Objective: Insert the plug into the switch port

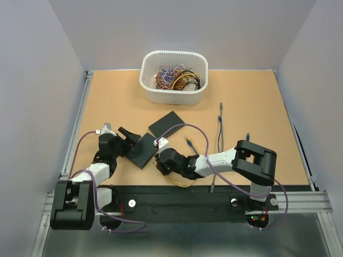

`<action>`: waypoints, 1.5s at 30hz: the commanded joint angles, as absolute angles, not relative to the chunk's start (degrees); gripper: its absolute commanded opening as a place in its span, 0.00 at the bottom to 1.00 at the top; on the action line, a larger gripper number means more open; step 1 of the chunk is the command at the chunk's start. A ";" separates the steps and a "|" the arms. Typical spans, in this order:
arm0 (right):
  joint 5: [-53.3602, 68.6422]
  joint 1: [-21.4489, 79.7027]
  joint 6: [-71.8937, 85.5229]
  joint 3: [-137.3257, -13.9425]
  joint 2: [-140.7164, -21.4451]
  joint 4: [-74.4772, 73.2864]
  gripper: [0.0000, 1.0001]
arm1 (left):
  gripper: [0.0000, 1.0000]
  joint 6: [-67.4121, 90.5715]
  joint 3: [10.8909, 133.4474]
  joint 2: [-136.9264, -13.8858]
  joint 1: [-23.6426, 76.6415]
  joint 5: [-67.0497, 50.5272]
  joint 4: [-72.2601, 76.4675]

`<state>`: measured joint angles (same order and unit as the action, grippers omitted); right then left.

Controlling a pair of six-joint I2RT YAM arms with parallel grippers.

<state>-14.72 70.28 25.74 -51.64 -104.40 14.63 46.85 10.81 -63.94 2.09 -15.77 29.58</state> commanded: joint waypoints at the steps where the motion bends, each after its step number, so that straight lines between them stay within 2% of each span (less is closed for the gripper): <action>1: -18.10 71.02 26.10 -49.93 -101.96 14.06 0.00 | 0.89 47.21 7.22 -57.50 3.60 -19.16 28.57; 13: -19.07 71.81 24.87 -50.01 -100.55 14.15 0.00 | 0.89 44.82 4.31 -47.20 6.41 -16.44 27.69; 21: -19.77 72.95 23.47 -53.00 -102.57 13.89 0.00 | 0.89 45.26 7.11 -55.36 10.54 -10.64 28.13; 27: -21.61 73.30 23.03 -53.88 -102.48 13.71 0.00 | 0.89 44.47 9.75 -62.13 11.95 -10.46 29.62; 45: -21.79 73.74 21.36 -56.07 -103.89 13.18 0.01 | 0.88 46.05 10.28 -62.22 20.04 -3.78 30.32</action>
